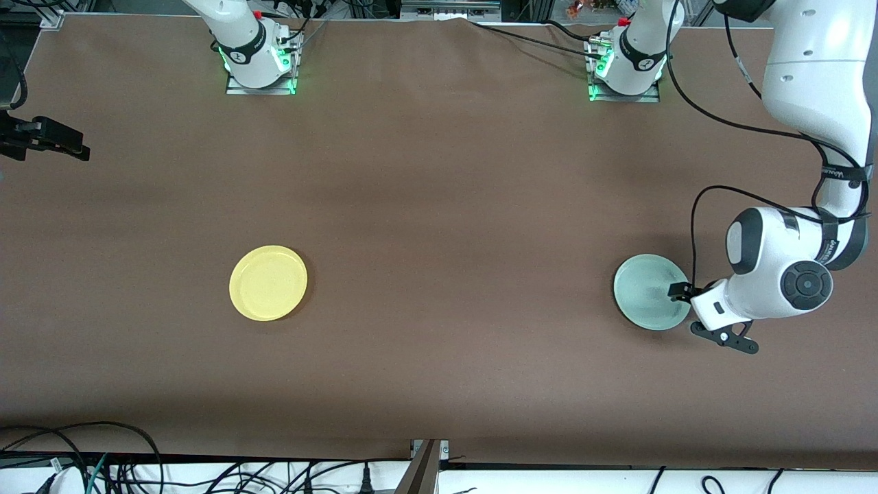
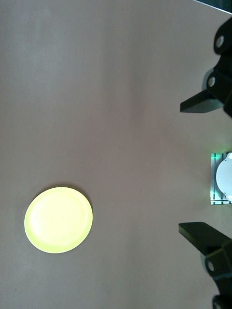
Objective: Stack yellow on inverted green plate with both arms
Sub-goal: 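Reach the left gripper to the green plate rim and grasp it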
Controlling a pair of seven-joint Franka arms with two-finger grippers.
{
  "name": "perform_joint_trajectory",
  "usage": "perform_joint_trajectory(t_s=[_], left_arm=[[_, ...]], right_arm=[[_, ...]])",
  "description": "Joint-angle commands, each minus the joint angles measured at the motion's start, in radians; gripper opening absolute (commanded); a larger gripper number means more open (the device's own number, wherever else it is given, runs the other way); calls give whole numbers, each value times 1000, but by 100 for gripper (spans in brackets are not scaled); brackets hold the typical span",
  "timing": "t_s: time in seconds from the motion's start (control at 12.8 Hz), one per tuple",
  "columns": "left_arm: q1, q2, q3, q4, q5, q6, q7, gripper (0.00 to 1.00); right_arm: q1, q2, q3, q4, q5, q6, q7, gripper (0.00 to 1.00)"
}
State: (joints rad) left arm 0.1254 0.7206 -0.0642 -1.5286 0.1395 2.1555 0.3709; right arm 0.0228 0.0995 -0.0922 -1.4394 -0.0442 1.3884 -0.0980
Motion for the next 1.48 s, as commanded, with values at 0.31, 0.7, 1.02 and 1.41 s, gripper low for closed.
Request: perform_joint_trajectory(t_s=[0.31,0.7,1.02,1.41], left_arm=[[30,25,-14,-76,8,57,63,51],[25,19,-17,-84,17,55,65,0],[7,-58,-73,-76,18,-146,60,0],[-140,-115,-126,83,18,-466,-21,0]], right_arm=[[-6,9,3,20,7,-8,9,100],[-7,9,2,20,6,-8,8,100],[-7,9,2,20,7,-8,9,100],[-7,9,2,20,7,-8,9,100]])
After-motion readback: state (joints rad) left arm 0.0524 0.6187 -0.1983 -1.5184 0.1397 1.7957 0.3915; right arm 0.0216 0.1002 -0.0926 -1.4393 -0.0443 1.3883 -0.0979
